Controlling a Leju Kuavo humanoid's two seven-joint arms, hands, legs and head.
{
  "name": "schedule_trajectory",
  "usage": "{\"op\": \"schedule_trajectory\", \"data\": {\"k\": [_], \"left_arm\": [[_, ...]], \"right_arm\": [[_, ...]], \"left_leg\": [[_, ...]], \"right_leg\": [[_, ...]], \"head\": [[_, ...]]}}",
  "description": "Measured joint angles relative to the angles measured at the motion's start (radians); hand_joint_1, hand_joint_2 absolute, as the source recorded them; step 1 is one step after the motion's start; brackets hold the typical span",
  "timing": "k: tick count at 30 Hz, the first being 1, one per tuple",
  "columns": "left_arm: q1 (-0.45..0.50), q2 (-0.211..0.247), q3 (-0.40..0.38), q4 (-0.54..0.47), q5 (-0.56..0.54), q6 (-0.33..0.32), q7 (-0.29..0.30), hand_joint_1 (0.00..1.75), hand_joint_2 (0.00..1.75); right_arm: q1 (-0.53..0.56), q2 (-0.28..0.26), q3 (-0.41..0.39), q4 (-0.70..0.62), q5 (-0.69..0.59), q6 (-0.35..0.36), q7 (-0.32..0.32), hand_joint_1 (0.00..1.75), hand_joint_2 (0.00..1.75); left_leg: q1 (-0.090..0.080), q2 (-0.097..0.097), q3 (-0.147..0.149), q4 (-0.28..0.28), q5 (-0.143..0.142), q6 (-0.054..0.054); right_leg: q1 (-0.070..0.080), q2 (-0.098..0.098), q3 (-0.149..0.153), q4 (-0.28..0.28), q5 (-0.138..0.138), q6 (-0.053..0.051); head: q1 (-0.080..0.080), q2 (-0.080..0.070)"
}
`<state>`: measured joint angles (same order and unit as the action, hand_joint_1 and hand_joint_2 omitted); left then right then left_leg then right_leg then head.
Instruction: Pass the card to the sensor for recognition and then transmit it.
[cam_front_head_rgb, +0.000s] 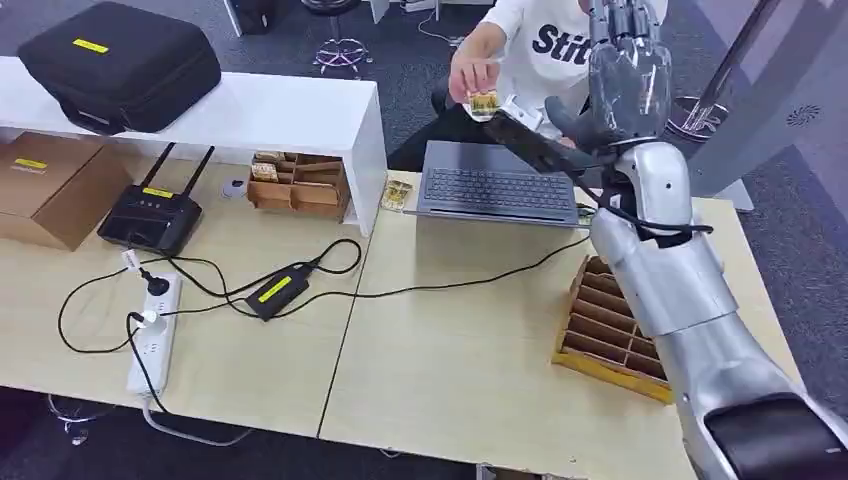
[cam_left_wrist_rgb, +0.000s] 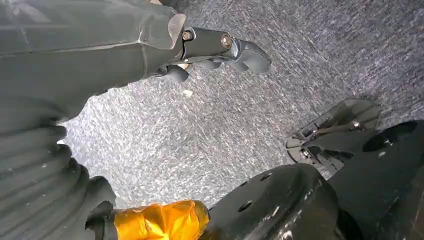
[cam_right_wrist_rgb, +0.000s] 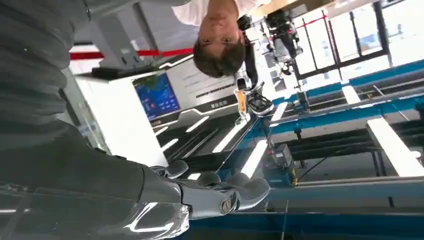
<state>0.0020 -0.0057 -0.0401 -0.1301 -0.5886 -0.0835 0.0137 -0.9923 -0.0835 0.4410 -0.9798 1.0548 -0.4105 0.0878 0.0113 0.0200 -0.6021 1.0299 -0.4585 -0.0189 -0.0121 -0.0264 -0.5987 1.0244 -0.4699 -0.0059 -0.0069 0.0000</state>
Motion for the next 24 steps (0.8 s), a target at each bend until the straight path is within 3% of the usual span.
{"op": "schedule_trajectory", "data": {"k": [6, 7, 8, 9, 24], "left_arm": [[0.000, 0.002, -0.017, -0.006, -0.005, -0.003, 0.005, 0.00, 1.75], [0.000, 0.002, -0.018, -0.007, -0.007, -0.003, 0.010, 0.00, 1.75], [-0.001, 0.002, -0.021, -0.008, -0.008, -0.003, 0.011, 0.00, 1.75], [-0.002, 0.002, -0.024, -0.008, -0.008, -0.003, 0.012, 0.00, 1.75], [-0.002, 0.002, -0.040, -0.012, -0.022, -0.006, 0.013, 0.00, 1.75]], "right_arm": [[-0.082, 0.026, 0.031, 0.198, 0.036, -0.023, 0.029, 0.00, 1.75], [-0.089, 0.030, 0.034, 0.221, 0.040, -0.022, 0.038, 0.31, 1.75], [-0.095, 0.033, 0.036, 0.240, 0.043, -0.023, 0.043, 1.45, 1.75], [-0.097, 0.034, 0.039, 0.253, 0.045, -0.024, 0.046, 1.73, 1.75], [-0.097, 0.037, 0.053, 0.336, 0.044, -0.060, 0.014, 1.75, 1.75]], "left_leg": [[0.000, -0.002, 0.000, 0.000, 0.000, 0.000], [0.000, -0.002, 0.000, 0.000, 0.000, 0.000], [0.000, -0.002, 0.000, 0.000, 0.000, 0.000], [0.000, -0.002, 0.000, 0.000, 0.000, 0.000], [0.000, -0.002, 0.000, 0.000, 0.000, 0.000]], "right_leg": [[0.000, -0.001, 0.000, 0.000, 0.000, 0.000], [0.000, -0.001, 0.000, 0.000, 0.000, 0.000], [0.000, -0.001, 0.000, 0.000, 0.000, 0.000], [0.000, -0.001, 0.000, 0.000, 0.000, 0.000], [0.000, -0.001, 0.000, 0.000, 0.000, 0.000]], "head": [[0.000, 0.000], [0.000, 0.000], [0.000, 0.000], [0.000, 0.000], [0.000, 0.000]]}}
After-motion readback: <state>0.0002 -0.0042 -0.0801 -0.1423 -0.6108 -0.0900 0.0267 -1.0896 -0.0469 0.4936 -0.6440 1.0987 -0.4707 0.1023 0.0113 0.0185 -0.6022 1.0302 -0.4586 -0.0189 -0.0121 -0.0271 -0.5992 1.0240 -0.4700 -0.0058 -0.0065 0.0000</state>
